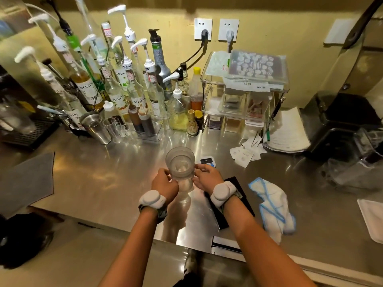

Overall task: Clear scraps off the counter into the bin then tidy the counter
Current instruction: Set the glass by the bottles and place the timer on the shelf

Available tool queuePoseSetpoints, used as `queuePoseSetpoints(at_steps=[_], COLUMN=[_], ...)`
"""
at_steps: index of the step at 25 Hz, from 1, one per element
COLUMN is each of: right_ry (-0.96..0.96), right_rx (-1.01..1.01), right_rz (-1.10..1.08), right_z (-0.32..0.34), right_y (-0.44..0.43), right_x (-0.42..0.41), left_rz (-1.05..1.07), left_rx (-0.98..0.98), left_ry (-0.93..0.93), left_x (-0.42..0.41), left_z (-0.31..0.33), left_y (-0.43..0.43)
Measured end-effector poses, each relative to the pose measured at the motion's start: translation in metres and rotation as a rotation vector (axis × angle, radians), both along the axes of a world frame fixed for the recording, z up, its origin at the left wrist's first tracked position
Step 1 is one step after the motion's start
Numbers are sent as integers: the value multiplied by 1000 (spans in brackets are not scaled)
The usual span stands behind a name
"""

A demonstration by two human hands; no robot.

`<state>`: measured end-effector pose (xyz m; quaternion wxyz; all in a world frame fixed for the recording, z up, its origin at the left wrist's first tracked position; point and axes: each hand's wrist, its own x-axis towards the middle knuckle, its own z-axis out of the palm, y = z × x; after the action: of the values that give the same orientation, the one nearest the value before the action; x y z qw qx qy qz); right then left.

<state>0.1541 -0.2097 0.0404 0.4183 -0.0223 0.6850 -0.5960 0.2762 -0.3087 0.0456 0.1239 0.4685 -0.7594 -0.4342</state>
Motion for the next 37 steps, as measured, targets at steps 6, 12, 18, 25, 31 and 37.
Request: queuePoseSetpoints(at_steps=[6, 12, 18, 25, 31, 37], right_ry=[115, 115, -27, -30, -13, -45], right_rx=[42, 56, -117, -72, -69, -111], right_rz=[25, -59, -62, -135, -134, -110], right_z=[1, 3, 7, 9, 11, 16], right_y=[-34, -71, -99, -137, -156, -165], right_x=[-26, -56, -88, -114, -130, -137], left_rz=[-67, -119, -146, -164, -166, -164], left_rx=[31, -14, -45, -75, -73, -76], left_ry=[24, -16, -80, -71, -77, -104], left_x=[-33, -71, -108, -147, -167, -178], left_z=[-2, -3, -6, -8, -15, -15], left_y=[-46, -92, -130, -163, -186, -197])
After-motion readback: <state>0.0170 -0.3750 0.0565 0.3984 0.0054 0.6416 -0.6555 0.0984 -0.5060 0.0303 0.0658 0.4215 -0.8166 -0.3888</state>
